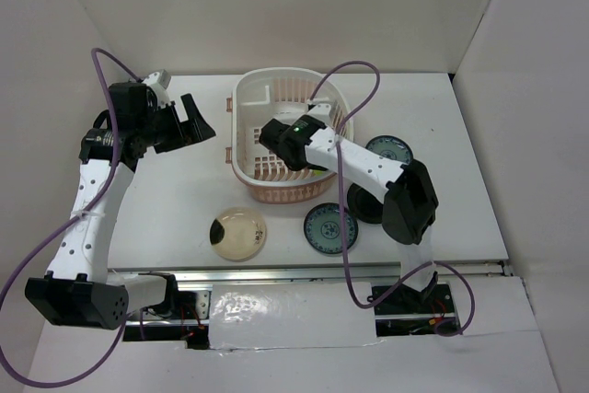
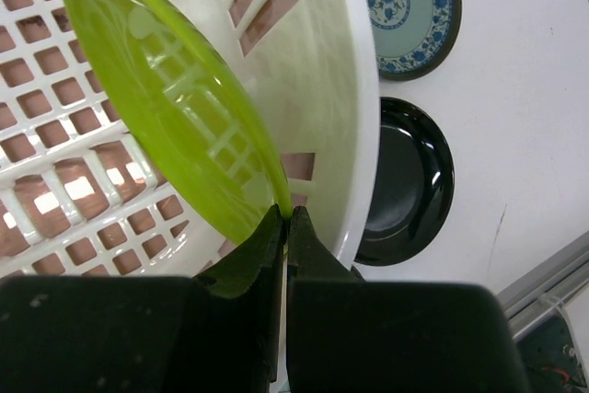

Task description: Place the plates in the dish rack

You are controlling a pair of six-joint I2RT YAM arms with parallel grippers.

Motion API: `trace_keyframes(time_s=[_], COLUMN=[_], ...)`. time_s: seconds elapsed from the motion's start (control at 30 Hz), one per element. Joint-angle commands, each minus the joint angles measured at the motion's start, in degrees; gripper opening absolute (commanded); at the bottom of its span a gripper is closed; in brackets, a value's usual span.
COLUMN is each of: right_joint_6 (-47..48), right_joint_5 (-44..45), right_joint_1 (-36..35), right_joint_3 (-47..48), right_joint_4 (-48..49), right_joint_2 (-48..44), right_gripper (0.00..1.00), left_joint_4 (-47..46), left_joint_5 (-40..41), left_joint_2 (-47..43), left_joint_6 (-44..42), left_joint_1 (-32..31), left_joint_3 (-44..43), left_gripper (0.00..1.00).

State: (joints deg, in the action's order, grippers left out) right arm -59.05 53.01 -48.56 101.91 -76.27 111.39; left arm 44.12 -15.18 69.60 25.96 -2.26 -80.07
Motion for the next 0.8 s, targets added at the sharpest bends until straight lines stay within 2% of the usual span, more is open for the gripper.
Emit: trace_keyframes(time_s=[0.0, 0.23, 0.27, 0.33, 0.4, 0.5, 0.53, 0.57, 0.67, 0.77], right_joint_6=[1.74, 2.62, 2.79, 2.80, 2.80, 2.97, 2.97, 3.06, 3.06, 3.41], right_joint_5=[-0.54, -2.39, -2.56, -3.18, -3.44, -3.88, -3.80, -3.80, -3.62, -3.36], right_joint_1=[-1.45, -2.51, -2.68, -2.69, -2.77, -2.69, -2.77, -2.77, -2.86, -2.69], right_joint_3=[2.15, 3.56, 3.82, 3.83, 4.00, 4.44, 4.53, 4.70, 4.97, 5.14], right_joint_4=[-6.43, -6.35, -6.35, -6.44, -6.35, -6.35, -6.35, -6.35, -6.35, -6.35], right_joint_2=[2.51, 3.13, 3.21, 3.21, 3.39, 3.57, 3.57, 3.57, 3.13, 2.78], right_gripper=[0.00, 0.00, 0.03, 0.15, 0.16, 0.23, 0.31, 0.35, 0.37, 0.48], left_joint_4=[-1.75, -1.84, -1.93, -1.93, -1.93, -2.02, -2.02, -2.02, -2.11, -2.11], left_joint_5=[0.15, 0.24, 0.06, -0.20, -0.29, -0.11, -0.20, -0.20, -0.29, -0.46], left_joint_2=[-1.66, -1.84, -1.93, -1.75, -1.66, -1.93, -2.10, -2.02, -2.10, -2.10], left_joint_6=[-0.99, -1.26, -1.17, -1.08, -1.17, -1.26, -1.26, -1.26, -1.17, -1.17], left_joint_1=[0.42, 0.42, 0.42, 0.42, 0.42, 0.42, 0.42, 0.42, 0.42, 0.42], left_joint_3=[0.18, 0.09, 0.27, 0.27, 0.27, 0.44, 0.44, 0.62, 0.71, 0.80], left_gripper=[0.99, 0.99, 0.99, 0.99, 0.99, 0.99, 0.99, 0.99, 0.99, 0.99])
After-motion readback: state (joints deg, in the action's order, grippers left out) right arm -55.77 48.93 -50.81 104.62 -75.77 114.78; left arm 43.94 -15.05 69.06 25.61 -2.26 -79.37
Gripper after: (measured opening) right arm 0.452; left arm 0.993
